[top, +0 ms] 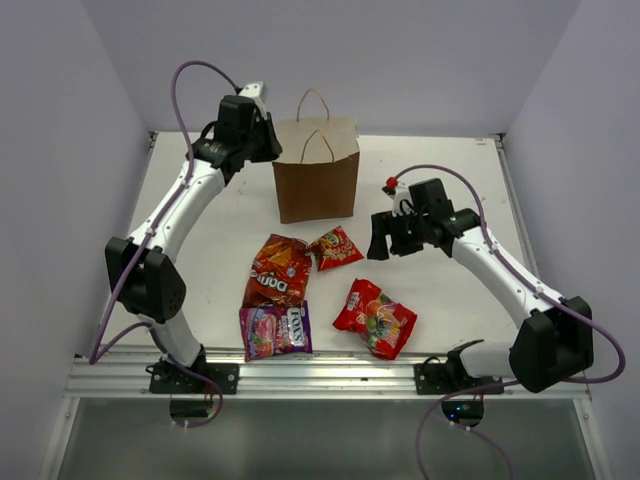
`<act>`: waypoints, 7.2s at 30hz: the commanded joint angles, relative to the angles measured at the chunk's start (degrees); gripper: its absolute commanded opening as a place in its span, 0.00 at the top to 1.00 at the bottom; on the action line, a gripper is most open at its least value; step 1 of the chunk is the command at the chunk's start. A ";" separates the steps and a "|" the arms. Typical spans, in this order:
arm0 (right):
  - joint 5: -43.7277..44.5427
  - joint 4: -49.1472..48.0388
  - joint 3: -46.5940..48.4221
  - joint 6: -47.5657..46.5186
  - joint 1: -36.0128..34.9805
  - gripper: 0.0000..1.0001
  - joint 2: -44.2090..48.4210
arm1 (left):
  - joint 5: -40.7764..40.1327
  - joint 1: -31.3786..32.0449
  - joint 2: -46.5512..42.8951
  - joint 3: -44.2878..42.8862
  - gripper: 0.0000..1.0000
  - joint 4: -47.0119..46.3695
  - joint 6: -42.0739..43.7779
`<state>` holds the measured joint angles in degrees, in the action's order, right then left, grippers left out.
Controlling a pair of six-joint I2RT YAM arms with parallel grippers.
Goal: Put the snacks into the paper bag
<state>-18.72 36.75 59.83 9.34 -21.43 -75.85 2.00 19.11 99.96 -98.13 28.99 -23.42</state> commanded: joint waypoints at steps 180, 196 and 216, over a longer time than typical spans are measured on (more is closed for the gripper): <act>13.00 -20.85 44.23 -8.81 -6.69 0.06 -13.36 | 0.81 2.16 4.19 -1.01 0.97 -3.15 -0.75; -3.07 -15.23 10.05 -8.20 -20.14 0.12 -9.04 | 1.78 3.39 4.98 -0.84 0.97 -2.01 -1.10; -1.06 -24.17 4.42 -8.04 -42.90 0.12 -26.80 | 2.75 3.83 1.64 4.96 0.75 -3.41 -1.28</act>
<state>-20.49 17.08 65.63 -0.27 -63.00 -101.38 3.31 22.24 103.92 -94.32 26.09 -24.69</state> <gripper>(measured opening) 0.876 0.253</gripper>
